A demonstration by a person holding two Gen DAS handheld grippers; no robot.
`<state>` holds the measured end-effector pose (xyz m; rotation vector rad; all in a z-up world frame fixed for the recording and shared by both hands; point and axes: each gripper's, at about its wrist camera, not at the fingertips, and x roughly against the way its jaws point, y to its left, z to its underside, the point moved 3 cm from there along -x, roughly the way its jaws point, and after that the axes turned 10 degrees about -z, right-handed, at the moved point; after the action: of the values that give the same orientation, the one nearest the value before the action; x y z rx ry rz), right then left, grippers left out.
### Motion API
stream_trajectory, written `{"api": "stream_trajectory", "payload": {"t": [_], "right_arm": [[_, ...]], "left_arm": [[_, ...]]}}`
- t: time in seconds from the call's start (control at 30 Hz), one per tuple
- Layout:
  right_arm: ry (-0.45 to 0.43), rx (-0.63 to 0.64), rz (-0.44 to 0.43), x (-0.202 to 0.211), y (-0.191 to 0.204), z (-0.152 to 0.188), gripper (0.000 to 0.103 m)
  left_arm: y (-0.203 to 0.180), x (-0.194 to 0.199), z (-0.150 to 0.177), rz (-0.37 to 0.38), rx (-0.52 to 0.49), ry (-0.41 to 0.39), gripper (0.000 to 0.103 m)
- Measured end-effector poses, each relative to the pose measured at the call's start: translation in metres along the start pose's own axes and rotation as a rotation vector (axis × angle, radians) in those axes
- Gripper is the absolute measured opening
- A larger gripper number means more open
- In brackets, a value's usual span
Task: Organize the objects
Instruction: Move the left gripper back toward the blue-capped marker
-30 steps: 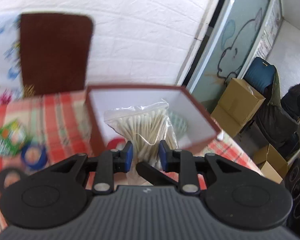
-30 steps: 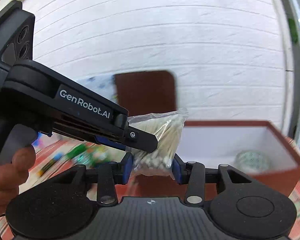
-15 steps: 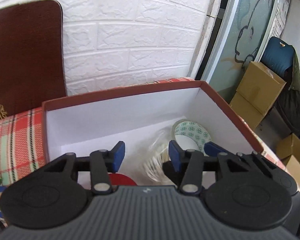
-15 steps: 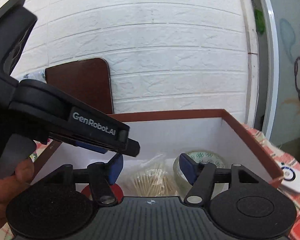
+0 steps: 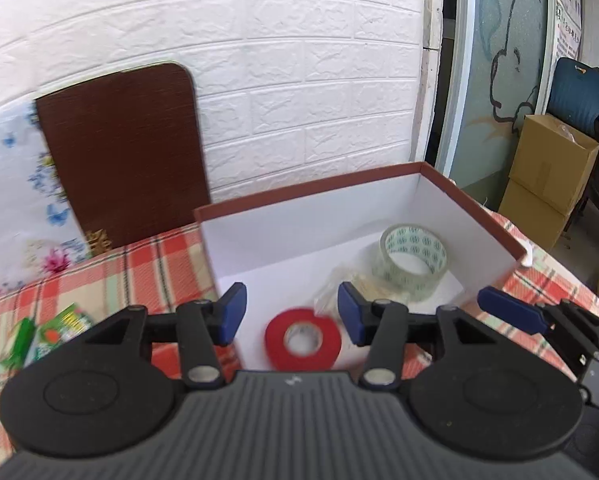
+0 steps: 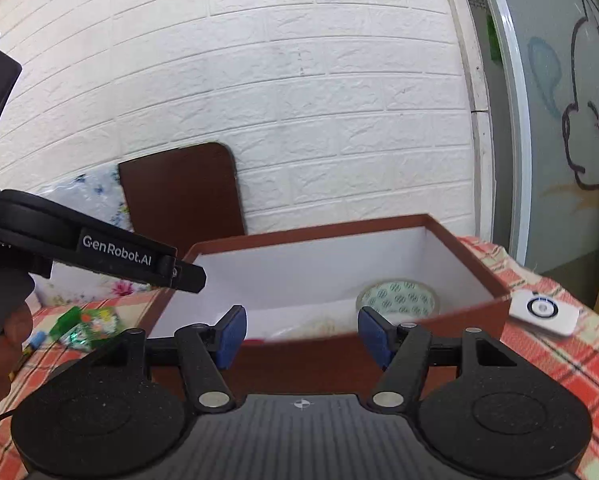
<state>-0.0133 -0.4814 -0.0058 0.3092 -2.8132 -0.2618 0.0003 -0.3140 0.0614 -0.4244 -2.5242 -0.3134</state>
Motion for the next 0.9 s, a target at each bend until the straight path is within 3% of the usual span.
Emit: {"api": "stream_trajectory", "payload": {"t": [0.3,0.47,0.7,0.9], "right_arm": [[0.232,-0.060,-0.109,0.007,0.043,0.065,0.064],[0.353,-0.009,-0.169,-0.002,0.081,0.097,0.064],[0.400,0.095,-0.181,-0.011,0.115,0.109,0.067],[0.412,0.139,-0.178,-0.016,0.128,0.113,0.070]], "left_arm": [[0.036,0.023,0.056,-0.080,0.039,0.046,0.058],[0.060,0.019,0.088,-0.139,0.063,0.091,0.058],[0.097,0.005,0.127,-0.226,0.086,0.150,0.058],[0.127,-0.005,0.151,-0.254,0.146,0.193,0.058]]}}
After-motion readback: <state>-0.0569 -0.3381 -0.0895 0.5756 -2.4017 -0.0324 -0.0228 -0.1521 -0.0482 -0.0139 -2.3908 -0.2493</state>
